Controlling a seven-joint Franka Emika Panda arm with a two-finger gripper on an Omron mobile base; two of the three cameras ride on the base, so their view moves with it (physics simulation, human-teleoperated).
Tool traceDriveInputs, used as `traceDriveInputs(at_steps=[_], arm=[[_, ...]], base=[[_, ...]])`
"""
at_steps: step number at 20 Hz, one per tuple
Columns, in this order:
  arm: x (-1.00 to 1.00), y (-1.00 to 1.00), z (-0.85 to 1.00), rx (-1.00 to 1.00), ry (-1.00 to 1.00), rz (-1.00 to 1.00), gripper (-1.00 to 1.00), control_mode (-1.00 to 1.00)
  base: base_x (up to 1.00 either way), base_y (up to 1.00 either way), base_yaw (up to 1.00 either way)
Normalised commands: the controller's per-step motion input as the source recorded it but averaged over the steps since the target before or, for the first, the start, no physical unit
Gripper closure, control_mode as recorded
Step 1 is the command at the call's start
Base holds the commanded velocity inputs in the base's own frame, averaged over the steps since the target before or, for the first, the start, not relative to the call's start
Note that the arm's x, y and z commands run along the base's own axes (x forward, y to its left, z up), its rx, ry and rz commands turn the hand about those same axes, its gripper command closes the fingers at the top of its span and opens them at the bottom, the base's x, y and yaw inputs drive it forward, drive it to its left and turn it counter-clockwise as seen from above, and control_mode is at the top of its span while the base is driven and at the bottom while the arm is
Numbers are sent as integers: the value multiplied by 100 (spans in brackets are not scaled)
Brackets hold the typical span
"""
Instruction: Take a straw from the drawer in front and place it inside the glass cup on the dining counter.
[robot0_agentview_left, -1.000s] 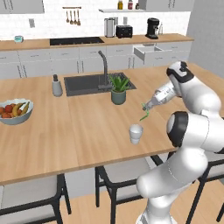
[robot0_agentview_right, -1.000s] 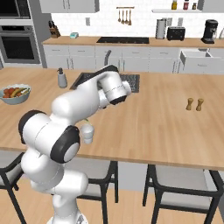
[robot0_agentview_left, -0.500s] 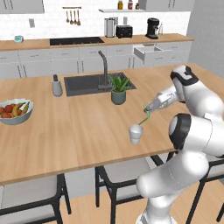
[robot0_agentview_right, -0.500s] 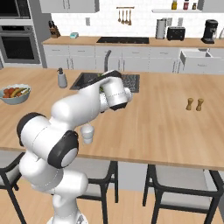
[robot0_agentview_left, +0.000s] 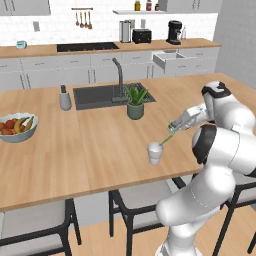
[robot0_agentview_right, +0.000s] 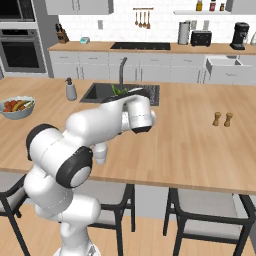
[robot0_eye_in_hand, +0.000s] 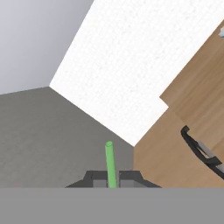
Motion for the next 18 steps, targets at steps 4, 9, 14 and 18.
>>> traceDriveInputs(at_steps=[4,9,14,18], arm=[[2,-25,-1,0,0,0,100,-100],[13,-2,-8,0,4,0,100,-100],[10,0,-12,0,11,0,100,-100],[5,1,-9,0,6,0,100,-100]], base=[[0,0,0],[0,0,0],[0,0,0],[0,0,0]])
